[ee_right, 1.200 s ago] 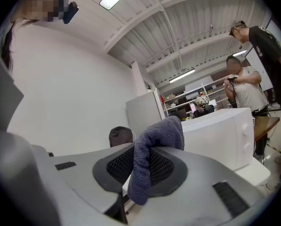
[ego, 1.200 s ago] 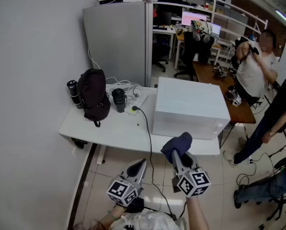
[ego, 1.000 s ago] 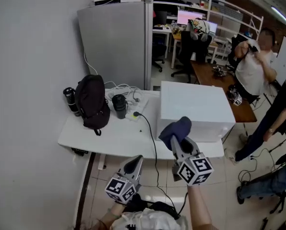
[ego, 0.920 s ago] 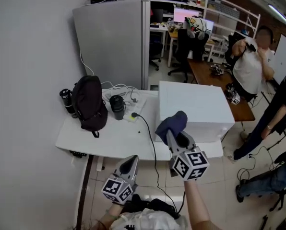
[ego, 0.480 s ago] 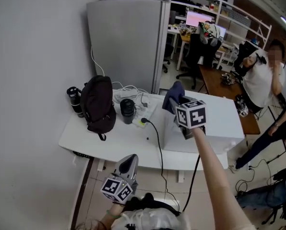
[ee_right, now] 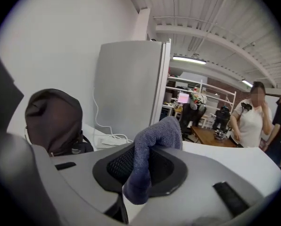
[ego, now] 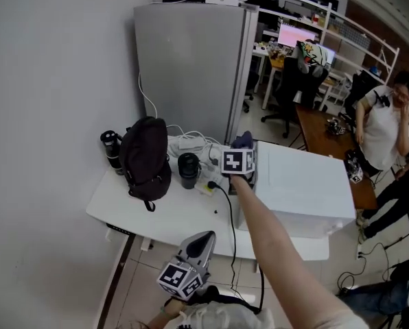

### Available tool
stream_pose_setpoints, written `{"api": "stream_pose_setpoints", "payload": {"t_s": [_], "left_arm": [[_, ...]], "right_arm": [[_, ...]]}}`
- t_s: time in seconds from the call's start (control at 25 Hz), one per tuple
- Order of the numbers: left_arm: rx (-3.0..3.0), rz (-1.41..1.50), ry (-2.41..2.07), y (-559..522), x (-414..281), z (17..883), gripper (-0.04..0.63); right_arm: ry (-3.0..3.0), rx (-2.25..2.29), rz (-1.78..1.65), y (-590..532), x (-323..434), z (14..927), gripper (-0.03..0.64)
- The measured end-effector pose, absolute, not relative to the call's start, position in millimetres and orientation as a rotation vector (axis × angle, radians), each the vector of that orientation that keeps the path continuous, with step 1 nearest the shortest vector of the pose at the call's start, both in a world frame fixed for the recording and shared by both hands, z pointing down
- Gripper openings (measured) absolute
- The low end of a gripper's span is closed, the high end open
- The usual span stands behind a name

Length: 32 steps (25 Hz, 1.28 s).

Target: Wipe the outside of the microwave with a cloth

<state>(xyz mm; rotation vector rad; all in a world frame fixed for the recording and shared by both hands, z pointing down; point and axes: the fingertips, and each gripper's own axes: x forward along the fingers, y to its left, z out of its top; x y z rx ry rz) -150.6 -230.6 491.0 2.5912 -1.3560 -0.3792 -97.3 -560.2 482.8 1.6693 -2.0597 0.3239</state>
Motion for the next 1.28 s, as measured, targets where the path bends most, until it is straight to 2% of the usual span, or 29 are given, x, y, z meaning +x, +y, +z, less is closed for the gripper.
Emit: {"api": "stream_pose_setpoints", "payload": {"t_s": [0.48,0.68,1.28], "left_arm": [[2.476,-0.362,-1.49,-246.6,-189.3,509.3,-0.014],[2.487,-0.366,-1.459,-251.6,-185.0,507.5,-0.014],[2.508,-0.289,-1.368,-225.1,-176.1,528.7,-0.014]], "right_arm": [[-1.861,1.975,0.405,-570.8,-56.5,522.1,0.064],[-1.942,2.008,0.588,-507.9,-62.6,534.5,0.064],[-2.145,1.815,0.512,-343.7,-74.4,557.6,0.064]]}}
